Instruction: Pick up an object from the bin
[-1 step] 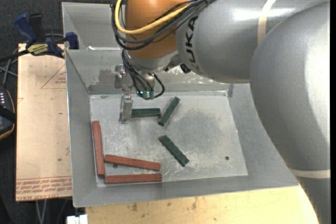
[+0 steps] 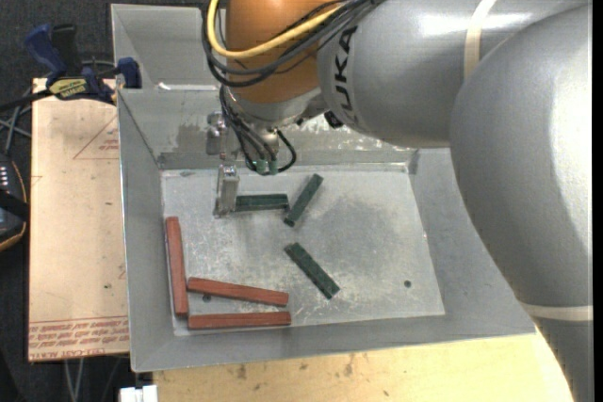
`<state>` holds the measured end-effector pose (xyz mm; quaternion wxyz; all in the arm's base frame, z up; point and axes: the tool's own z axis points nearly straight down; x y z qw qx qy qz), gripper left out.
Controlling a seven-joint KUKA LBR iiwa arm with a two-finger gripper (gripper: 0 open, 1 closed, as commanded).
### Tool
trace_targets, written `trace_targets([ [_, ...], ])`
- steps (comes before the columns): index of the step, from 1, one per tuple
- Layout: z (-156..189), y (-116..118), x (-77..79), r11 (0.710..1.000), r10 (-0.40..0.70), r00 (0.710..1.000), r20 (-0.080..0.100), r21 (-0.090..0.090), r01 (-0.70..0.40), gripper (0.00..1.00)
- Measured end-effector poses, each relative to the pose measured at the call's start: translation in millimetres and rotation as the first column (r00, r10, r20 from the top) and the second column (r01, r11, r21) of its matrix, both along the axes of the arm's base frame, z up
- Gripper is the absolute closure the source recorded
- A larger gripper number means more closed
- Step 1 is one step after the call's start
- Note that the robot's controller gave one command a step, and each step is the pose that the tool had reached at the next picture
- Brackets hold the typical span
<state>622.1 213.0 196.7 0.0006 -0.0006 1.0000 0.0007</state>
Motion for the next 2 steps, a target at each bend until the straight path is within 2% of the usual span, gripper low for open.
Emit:
trace_targets([
  [1, -52, -48, -0.2, 1.0, 0.001, 1.0, 0.006, 0.003, -0.001, 0.0],
  [2, -88, -80, -1.0, 1.0, 0.009, 1.0, -0.005, -0.003, -0.009, 0.0],
])
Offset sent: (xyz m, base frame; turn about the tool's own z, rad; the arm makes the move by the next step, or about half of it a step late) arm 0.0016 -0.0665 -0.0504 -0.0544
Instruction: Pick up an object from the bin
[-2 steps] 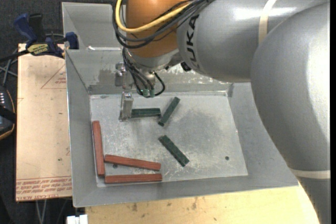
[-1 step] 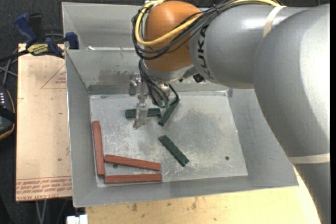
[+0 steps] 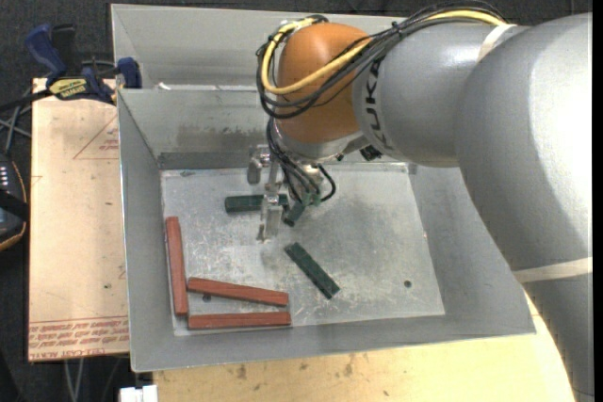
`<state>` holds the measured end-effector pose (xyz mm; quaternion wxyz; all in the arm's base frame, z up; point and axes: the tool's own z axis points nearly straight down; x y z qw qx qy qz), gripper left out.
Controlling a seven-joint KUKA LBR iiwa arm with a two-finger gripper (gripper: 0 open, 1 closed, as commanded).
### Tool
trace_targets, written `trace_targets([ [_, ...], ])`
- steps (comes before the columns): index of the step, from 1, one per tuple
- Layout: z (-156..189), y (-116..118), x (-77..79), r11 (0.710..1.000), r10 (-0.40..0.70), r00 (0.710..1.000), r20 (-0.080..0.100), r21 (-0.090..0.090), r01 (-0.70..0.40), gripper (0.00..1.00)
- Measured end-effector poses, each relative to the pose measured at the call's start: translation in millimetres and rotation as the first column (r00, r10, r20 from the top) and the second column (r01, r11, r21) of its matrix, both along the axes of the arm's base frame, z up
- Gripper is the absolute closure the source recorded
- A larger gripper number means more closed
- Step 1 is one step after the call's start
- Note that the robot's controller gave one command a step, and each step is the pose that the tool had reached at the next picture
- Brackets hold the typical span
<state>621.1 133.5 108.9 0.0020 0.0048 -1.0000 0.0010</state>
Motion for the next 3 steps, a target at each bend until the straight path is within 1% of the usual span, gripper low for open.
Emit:
trace_targets([
  [1, -38, -28, 25.0, 0.997, 0.077, 0.997, 0.008, 0.003, -0.077, 1.0],
  [2, -38, -28, 25.0, 0.997, 0.077, 0.997, 0.008, 0.003, -0.077, 1.0],
  [3, 129, -41, 16.8, 0.998, 0.063, 0.998, 0.011, 0.003, -0.063, 1.0],
])
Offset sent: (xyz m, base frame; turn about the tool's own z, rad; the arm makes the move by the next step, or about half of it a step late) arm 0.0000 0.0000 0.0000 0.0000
